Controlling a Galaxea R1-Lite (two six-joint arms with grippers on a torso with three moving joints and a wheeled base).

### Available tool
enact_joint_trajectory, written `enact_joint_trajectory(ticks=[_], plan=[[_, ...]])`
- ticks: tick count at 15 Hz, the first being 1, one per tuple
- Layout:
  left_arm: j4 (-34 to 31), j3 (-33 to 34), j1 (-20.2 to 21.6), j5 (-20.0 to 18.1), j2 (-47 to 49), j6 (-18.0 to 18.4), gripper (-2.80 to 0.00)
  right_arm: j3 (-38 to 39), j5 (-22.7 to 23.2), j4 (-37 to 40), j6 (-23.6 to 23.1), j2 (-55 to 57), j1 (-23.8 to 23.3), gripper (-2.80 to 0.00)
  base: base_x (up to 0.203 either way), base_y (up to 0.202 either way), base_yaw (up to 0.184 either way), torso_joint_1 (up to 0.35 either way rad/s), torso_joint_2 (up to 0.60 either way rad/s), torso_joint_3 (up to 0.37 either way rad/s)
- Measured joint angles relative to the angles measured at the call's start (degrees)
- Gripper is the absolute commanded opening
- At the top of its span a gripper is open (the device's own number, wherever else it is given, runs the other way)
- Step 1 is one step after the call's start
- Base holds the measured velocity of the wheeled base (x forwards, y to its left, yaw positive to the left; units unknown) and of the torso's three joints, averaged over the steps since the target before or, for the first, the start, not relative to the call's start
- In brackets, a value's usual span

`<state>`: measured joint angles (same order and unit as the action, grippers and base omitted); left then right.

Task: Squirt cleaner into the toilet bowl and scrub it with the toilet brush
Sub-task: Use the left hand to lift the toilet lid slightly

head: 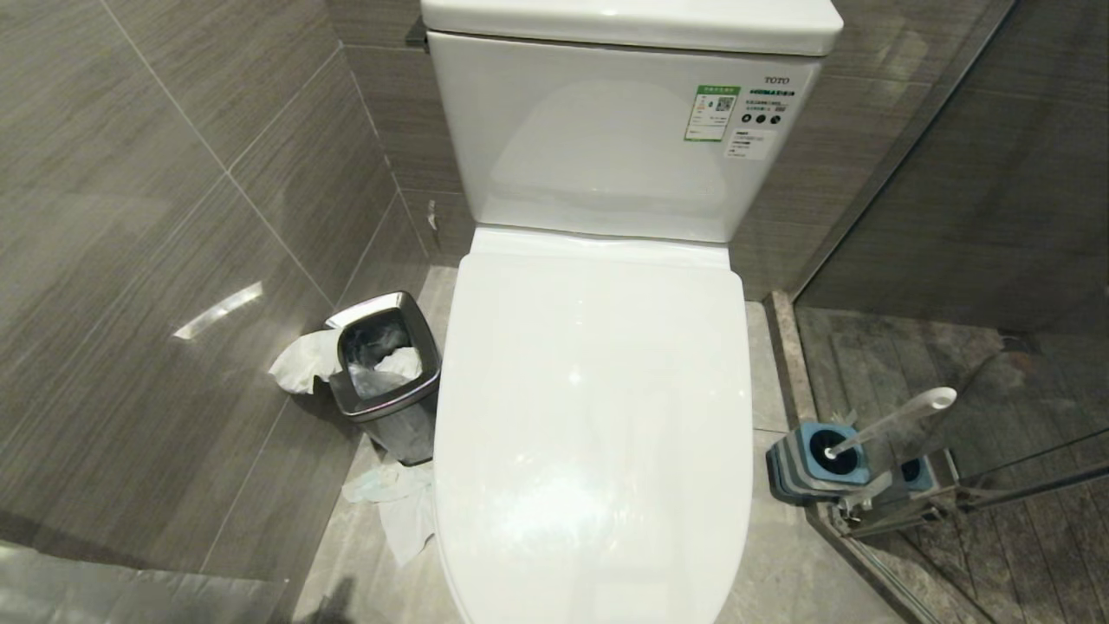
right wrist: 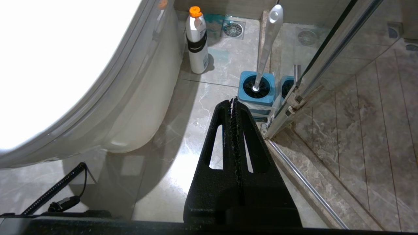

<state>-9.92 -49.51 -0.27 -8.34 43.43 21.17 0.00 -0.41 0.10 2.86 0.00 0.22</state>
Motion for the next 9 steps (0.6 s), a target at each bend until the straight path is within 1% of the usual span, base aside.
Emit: enact_joint_trajectory(ticks=[3,6,9], plan=[[0.09,-4.99,-0.16,-0.44,5.31,-0.72,-2.8,0.0,-0.01,0.0,0.02,0.0,0.0,-2.8,0.0,0.0,0.0,0.0,0.0,0.0],[0.37,-10.83,-0.99,-0.29,10.14,-3.52,-2.8,0.0,-0.02,-0.01,0.0,0.0,0.0,-2.8,0.0,0.0,0.0,0.0,0.0,0.0],[-0.05,-15.76,-1.43,1.41,14.81,-5.25,-2.8,0.0,-0.02,-0.01,-0.03,0.0,-0.01,-2.8,0.0,0.0,0.0,0.0,0.0,0.0]])
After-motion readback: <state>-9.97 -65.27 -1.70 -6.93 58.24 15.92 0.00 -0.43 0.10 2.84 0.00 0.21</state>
